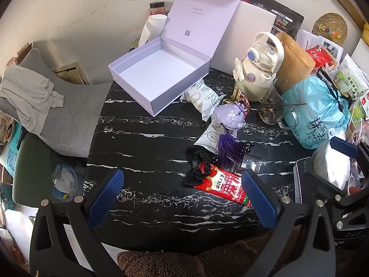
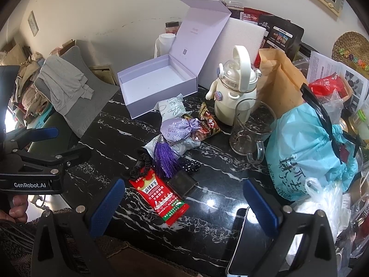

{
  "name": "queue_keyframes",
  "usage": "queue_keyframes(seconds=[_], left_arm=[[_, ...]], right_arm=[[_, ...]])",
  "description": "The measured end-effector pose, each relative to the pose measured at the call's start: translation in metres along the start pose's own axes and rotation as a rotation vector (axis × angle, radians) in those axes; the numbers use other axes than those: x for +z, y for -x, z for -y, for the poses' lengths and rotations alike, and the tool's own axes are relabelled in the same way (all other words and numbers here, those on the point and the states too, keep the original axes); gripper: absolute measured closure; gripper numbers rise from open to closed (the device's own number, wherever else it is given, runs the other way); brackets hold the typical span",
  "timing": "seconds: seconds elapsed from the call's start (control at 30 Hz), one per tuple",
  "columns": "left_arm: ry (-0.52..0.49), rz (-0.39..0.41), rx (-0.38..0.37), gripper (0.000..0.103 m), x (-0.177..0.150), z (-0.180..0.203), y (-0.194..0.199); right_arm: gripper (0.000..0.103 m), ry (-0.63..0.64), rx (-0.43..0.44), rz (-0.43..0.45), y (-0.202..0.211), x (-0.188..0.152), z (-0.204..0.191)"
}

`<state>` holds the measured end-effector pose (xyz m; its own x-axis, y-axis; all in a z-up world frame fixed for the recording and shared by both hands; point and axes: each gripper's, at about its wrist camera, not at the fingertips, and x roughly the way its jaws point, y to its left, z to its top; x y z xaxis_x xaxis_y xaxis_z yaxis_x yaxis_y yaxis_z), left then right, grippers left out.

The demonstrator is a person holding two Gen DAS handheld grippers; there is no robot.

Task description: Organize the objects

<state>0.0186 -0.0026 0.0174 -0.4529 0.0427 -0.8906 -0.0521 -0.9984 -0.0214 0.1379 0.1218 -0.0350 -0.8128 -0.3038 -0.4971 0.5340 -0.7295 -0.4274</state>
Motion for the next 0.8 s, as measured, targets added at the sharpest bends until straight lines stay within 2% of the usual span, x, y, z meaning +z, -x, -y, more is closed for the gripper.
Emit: queue_keyframes(seconds=[0.8], left_arm=[[-0.015,0.001,-0.035,0.001,-0.0012,0.0029,-0.0046]], right_arm=[[0.001,-0.031,0.013,-0.044,-0.0061,-0.0021,0.0045]])
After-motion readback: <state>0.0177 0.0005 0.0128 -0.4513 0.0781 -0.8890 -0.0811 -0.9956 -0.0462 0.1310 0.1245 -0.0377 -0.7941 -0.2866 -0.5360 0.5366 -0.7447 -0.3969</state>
